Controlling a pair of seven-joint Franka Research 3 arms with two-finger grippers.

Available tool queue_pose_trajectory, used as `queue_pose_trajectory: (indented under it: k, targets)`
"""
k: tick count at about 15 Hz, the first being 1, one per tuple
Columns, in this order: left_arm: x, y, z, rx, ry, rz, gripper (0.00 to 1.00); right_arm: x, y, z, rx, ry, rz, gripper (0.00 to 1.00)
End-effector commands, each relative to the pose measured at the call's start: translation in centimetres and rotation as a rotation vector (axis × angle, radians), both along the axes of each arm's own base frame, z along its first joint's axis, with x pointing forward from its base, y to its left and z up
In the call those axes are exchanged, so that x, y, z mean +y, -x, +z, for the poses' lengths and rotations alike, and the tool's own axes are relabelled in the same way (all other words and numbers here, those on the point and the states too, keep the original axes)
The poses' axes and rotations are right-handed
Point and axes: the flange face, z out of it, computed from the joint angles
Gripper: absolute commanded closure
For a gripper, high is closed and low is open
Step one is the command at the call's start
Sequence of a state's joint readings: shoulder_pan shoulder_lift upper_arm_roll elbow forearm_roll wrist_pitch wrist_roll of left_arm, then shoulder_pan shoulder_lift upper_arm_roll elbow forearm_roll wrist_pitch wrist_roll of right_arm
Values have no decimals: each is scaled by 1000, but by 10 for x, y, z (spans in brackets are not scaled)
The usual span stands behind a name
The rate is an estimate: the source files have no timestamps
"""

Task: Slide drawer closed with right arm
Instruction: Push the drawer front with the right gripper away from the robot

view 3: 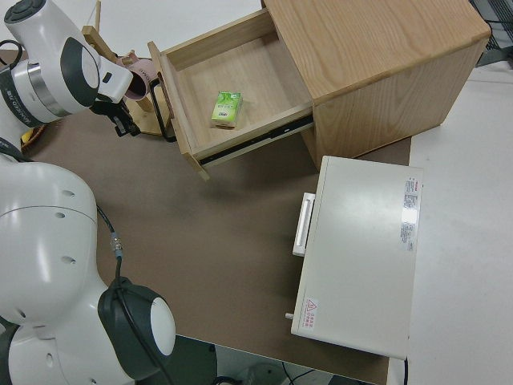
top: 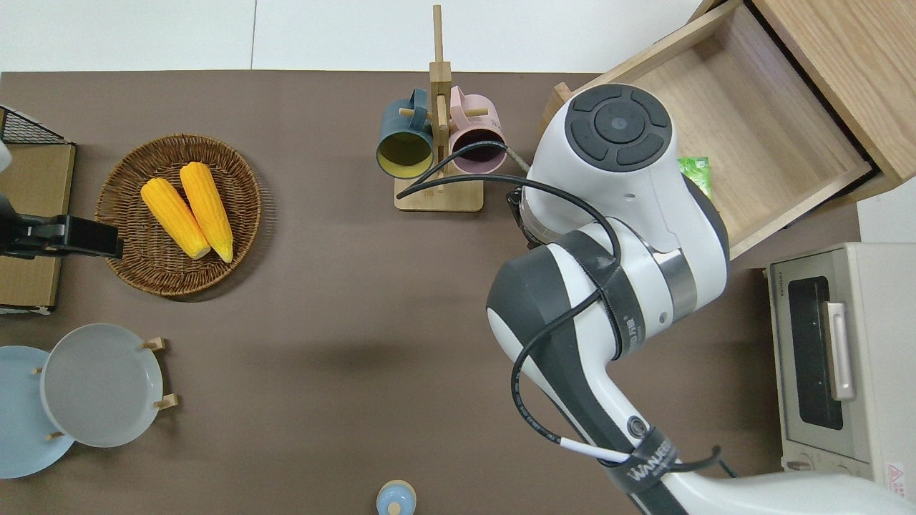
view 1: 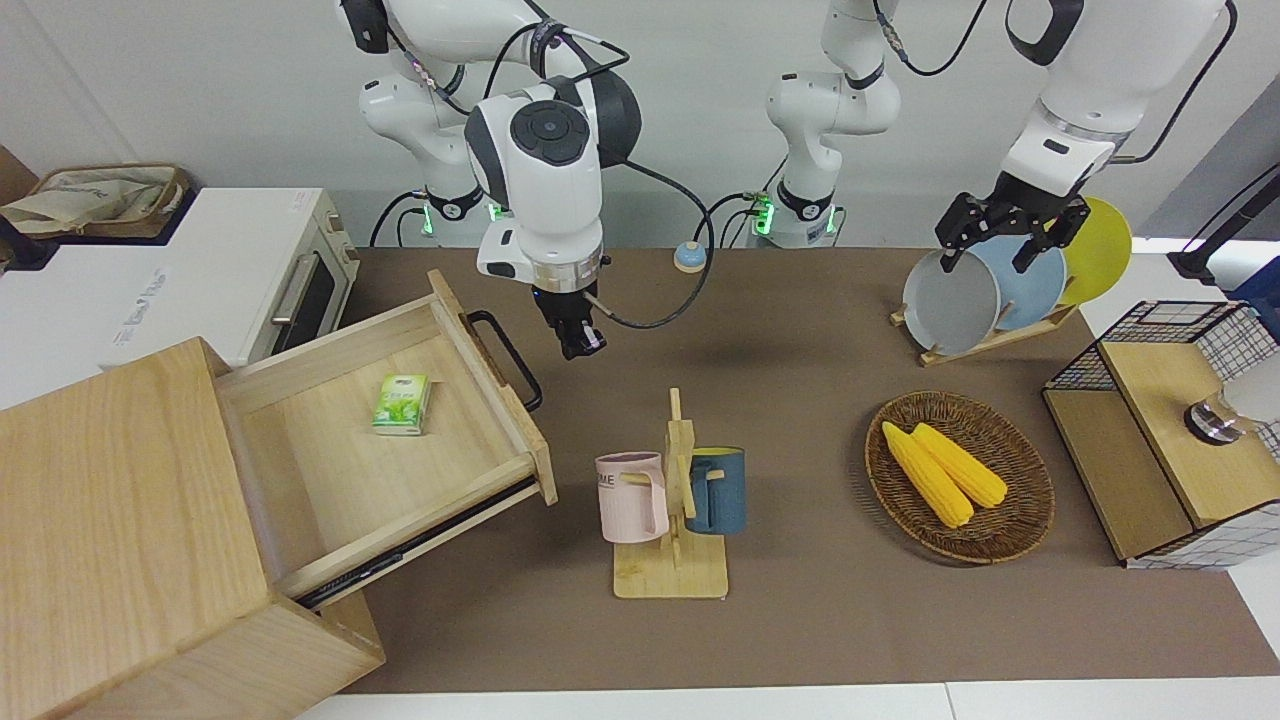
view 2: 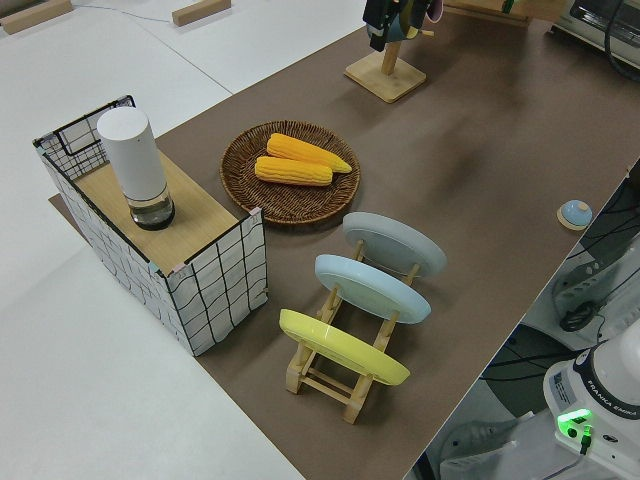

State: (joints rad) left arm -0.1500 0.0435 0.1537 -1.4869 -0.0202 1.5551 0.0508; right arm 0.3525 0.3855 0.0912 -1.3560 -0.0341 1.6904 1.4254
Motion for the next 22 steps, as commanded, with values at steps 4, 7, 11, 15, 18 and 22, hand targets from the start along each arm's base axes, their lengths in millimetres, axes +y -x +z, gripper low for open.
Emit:
queue_pose_trajectory:
  k: [4, 7, 11, 15, 18, 22]
  targets:
    - [0, -4, 2, -8, -16, -8, 2, -8, -16, -7, -37, 5, -48, 1000]
    - [0, -4, 2, -8, -16, -8, 5, -14, -23, -7, -72, 6, -58, 1000]
    - [0, -4, 2, -8, -16, -8, 2, -26, -35, -13, -95, -1, -78, 1000]
    - [0, -4, 2, -8, -16, -8, 2, -46, -46, -16, -111, -1, -108, 1000]
    - [0, -4, 2, -8, -16, -8, 5, -62, -54, -12, -137, -12, -122, 1000]
    - [0, -4, 2, -8, -16, -8, 5, -87, -62, -13, -135, -8, -82, 1000]
